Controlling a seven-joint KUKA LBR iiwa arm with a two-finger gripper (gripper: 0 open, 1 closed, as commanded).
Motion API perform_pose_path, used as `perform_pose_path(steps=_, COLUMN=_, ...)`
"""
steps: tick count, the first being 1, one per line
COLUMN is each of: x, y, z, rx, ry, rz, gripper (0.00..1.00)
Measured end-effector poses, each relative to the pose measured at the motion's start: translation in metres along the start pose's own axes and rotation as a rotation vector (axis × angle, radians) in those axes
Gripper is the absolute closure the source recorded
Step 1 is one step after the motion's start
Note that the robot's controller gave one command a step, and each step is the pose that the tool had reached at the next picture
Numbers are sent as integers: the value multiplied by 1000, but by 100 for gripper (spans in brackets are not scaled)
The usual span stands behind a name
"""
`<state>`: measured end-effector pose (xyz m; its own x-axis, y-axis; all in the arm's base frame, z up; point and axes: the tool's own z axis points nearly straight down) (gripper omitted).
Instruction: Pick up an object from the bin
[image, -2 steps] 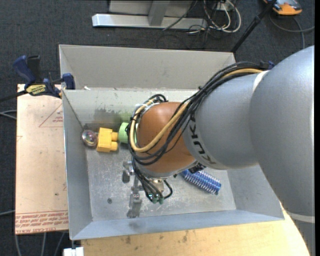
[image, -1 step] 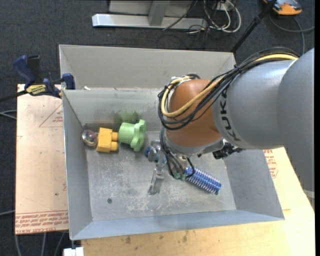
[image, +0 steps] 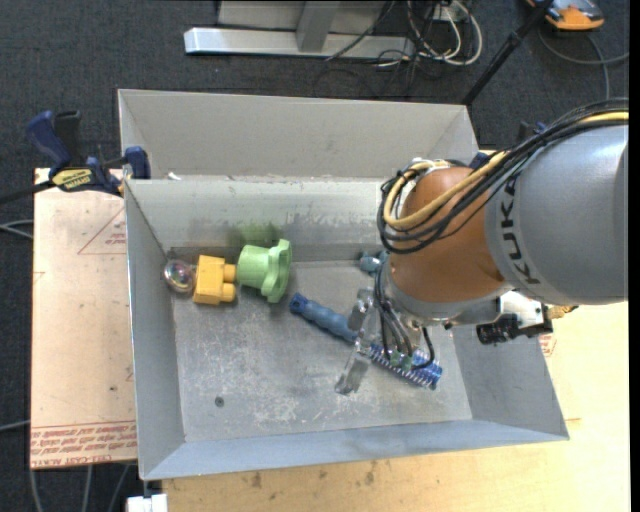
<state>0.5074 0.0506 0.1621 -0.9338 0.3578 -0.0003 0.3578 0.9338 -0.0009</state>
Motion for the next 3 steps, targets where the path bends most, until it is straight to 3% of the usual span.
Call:
perform_pose_path(steps=1, x=-41, y=26, z=89, rx=-4, ry=-7, rz=-10, gripper=0)
perform_pose_path(steps=2, x=-42, y=27, z=85, rx=-8, ry=-10, rz=-11, gripper=100)
perform_pose_path(steps=3, x=-113, y=114, z=88, rx=-6, ry=-10, rz=-143, gripper=100)
